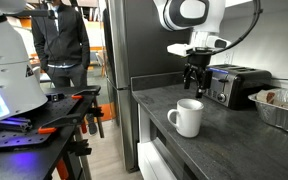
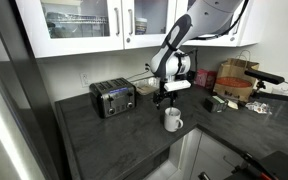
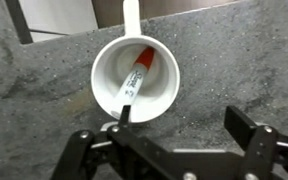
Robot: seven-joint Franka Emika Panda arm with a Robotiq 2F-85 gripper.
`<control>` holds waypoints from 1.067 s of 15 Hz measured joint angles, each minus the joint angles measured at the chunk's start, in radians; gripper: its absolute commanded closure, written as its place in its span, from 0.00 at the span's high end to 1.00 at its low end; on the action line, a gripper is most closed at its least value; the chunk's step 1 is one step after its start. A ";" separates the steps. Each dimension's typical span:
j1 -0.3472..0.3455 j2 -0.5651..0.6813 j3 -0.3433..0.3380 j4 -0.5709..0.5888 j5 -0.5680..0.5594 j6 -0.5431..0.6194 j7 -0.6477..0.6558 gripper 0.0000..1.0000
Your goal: Move the mug to left
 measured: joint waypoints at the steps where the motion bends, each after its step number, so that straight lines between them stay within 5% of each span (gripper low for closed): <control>1: 0.000 0.001 0.001 0.000 0.000 0.000 0.014 1.00; 15: -0.065 0.072 0.045 0.033 0.105 -0.103 0.032 1.00; 16: -0.068 0.081 0.049 0.045 0.105 -0.114 0.032 0.82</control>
